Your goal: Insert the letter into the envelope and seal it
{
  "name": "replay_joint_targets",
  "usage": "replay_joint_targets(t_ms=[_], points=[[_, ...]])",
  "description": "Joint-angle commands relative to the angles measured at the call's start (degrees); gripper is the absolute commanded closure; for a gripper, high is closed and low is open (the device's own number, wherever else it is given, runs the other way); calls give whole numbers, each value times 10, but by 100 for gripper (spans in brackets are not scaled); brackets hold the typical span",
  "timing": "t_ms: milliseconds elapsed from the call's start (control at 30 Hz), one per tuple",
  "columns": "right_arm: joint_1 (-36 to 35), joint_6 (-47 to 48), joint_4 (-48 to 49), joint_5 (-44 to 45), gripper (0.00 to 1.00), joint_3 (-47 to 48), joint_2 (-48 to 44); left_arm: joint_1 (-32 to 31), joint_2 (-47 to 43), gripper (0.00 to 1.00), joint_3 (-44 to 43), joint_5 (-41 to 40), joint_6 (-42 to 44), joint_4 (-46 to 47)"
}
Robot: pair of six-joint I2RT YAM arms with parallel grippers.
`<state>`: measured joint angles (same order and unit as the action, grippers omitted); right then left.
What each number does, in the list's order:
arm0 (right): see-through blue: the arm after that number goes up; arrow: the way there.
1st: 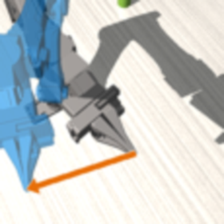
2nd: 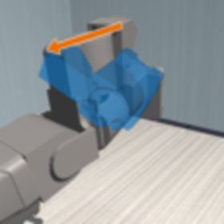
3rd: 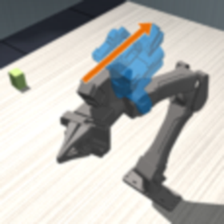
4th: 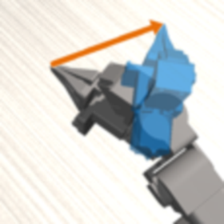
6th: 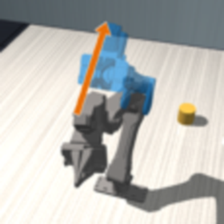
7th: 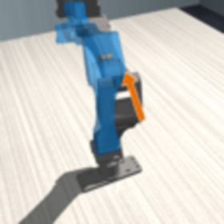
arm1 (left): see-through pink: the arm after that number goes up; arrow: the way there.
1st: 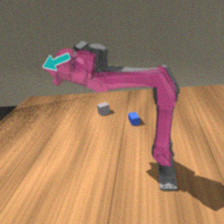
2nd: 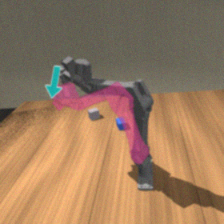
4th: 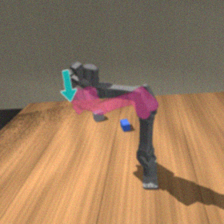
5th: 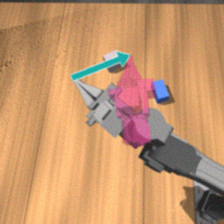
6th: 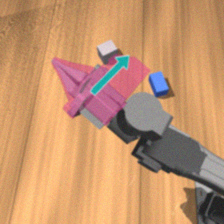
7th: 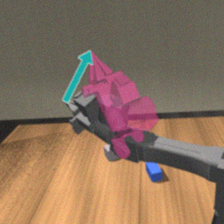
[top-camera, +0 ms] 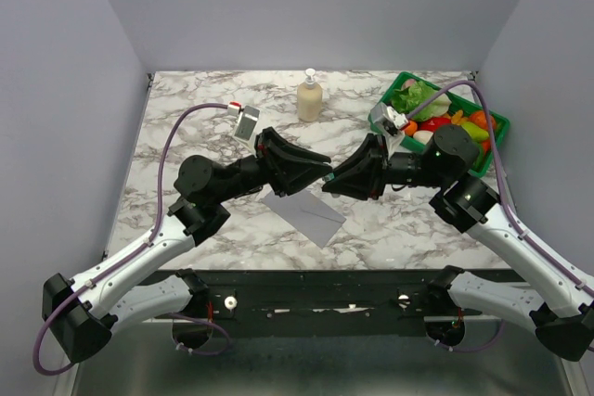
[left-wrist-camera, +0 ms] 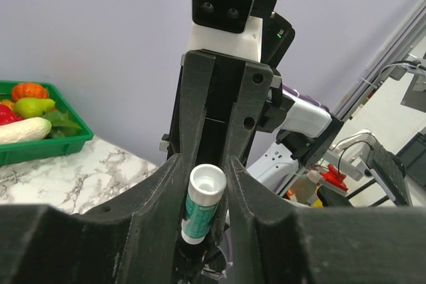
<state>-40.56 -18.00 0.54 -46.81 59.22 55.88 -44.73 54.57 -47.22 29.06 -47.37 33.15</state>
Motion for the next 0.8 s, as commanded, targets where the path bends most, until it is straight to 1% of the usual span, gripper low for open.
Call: replay_joint_targets(t_ms=[0, 33, 100, 133, 200, 233, 300, 333, 367, 400, 467, 500, 533, 567, 600, 667, 700, 767], points=[[-3, -5, 17, 26, 99, -1, -1, 1, -4, 59, -1, 25, 7, -9], [-3, -6, 16, 28, 99, -1, 0, 1, -4, 54, -1, 26, 8, -11], [-3, -7, 16, 27, 99, 0, 2, 0, -6, 54, -1, 25, 11, -14], [-3, -7, 16, 27, 99, 1, 4, 0, -7, 59, -2, 25, 12, -19], [-3, -8, 16, 27, 99, 1, 4, 1, -9, 66, -2, 21, 16, -21], [-3, -8, 16, 27, 99, 0, 4, 1, -10, 74, -2, 21, 18, -24], [-3, -7, 15, 27, 99, -1, 3, 0, -10, 83, -2, 15, 20, -27], [-3, -6, 13, 28, 99, -2, 2, 0, -13, 100, -6, 7, 30, -47], [-3, -6, 11, 29, 99, -3, 2, 1, -14, 100, -10, -2, 36, -57], [-3, -4, 9, 36, 99, -3, 3, 1, -17, 100, -15, -14, 45, -89], [-3, 1, 0, 50, 99, -1, 6, -1, -19, 100, -38, -39, 90, -141], [-3, 8, -4, 72, 99, 1, 7, -3, -17, 100, -50, -83, 112, -204], [-3, 10, -24, 90, 99, 4, 13, -6, -16, 100, -60, -106, 146, -231], [-3, 14, -32, 109, 99, 11, 17, -7, -14, 100, -78, -127, 163, -250], [-3, 19, -47, 155, 99, 15, 21, -8, -6, 100, -88, -165, 174, -285], [-3, 26, -64, 203, 99, 29, 41, -12, 4, 100, -114, -201, 198, -308], [-3, 34, -76, 244, 99, 43, 50, -15, 9, 100, -123, -217, 202, -323], [-3, 39, -81, 283, 99, 56, 73, -34, 27, 100, -155, -272, 216, -331]])
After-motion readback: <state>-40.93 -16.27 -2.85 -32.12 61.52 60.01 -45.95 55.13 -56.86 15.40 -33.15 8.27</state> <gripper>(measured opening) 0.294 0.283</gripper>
